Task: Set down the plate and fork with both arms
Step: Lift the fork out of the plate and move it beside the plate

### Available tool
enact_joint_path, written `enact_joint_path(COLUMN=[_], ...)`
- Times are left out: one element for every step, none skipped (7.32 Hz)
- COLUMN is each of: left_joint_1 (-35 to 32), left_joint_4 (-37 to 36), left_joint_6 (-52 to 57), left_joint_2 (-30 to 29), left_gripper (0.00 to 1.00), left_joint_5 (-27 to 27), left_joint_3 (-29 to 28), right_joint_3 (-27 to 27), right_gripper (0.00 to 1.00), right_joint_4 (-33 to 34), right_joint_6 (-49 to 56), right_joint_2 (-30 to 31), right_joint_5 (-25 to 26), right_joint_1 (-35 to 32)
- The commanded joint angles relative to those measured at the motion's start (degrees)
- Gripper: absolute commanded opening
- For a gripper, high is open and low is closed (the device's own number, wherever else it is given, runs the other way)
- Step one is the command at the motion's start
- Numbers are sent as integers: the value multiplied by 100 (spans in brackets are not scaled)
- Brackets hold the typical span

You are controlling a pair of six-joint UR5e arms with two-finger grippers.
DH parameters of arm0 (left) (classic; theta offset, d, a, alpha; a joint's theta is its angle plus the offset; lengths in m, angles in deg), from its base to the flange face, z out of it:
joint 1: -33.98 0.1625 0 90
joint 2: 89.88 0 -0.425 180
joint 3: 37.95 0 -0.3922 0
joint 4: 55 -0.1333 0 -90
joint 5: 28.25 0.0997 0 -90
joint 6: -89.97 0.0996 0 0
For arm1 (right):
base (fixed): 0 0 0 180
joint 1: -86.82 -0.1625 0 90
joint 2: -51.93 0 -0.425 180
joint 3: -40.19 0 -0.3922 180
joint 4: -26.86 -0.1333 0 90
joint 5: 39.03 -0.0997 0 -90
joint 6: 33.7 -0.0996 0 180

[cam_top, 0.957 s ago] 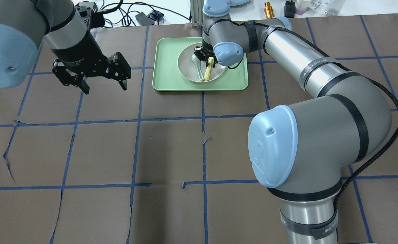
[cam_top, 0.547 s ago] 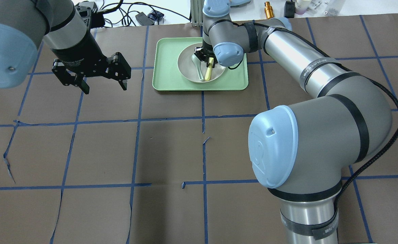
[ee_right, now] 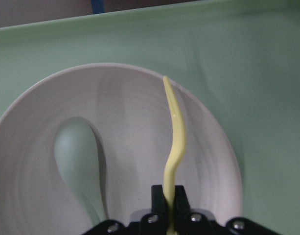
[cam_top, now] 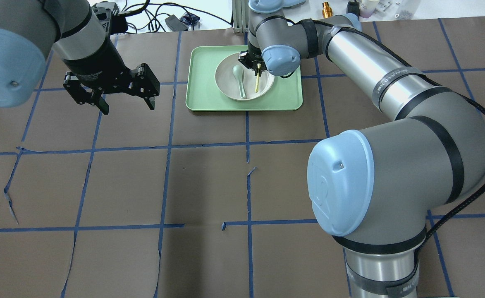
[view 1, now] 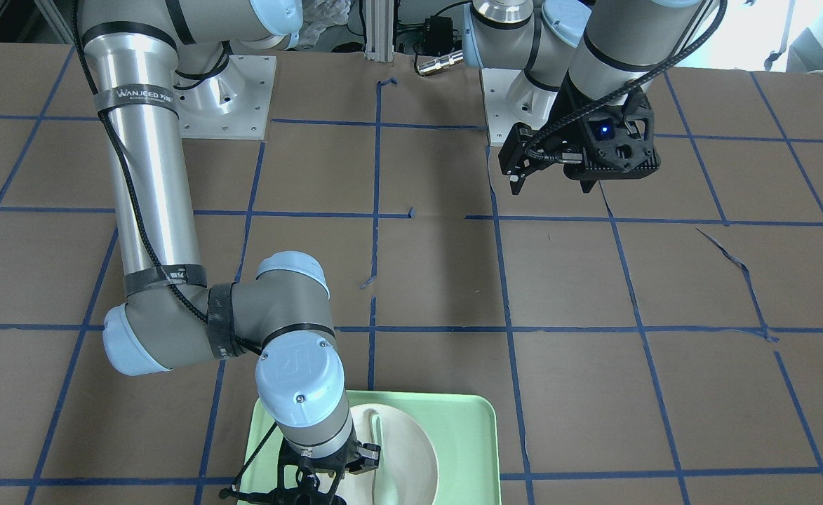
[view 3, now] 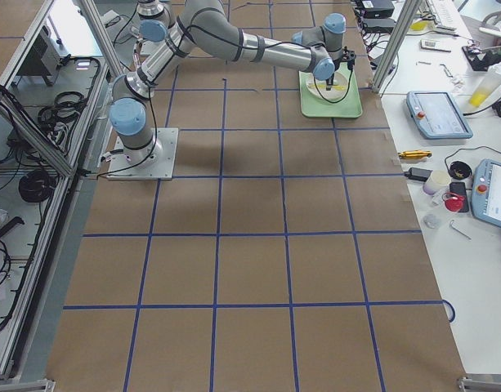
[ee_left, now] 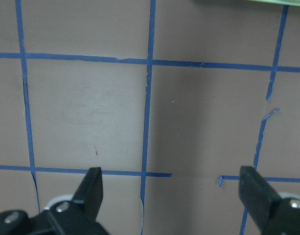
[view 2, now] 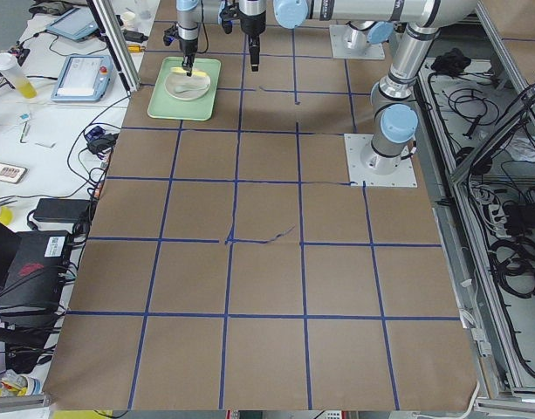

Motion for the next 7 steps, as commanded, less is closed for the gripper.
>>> enact_joint_path(left_joint_1=[0,0,0,0,0,0,0], left_joint_4=[0,0,0,0,0,0,0], left_joint_6=[0,0,0,-9,-9,-9,-9], left_joint_2=[-1,8,-1,-10,-10,-10,-10], left_gripper=[100,100,100,100,100,100,100], left_joint_5=[0,0,0,0,0,0,0], left_joint_3=[0,0,0,0,0,0,0], right_joint_3=[136,267,399,661,786,778,787], right_gripper=[6,6,7,7,8,16,47], right_joint_4=[-40,-40,-40,4,48,109,153], right_joint_6=[762,1289,1451,1566,1567,1567,1523], right_joint_2=[217,314,315,324,324,324,306], right_joint_5=[-7,-15,-33,-7,2,-41,-68], right_joint_1=[240,398,530,558,558,558,558])
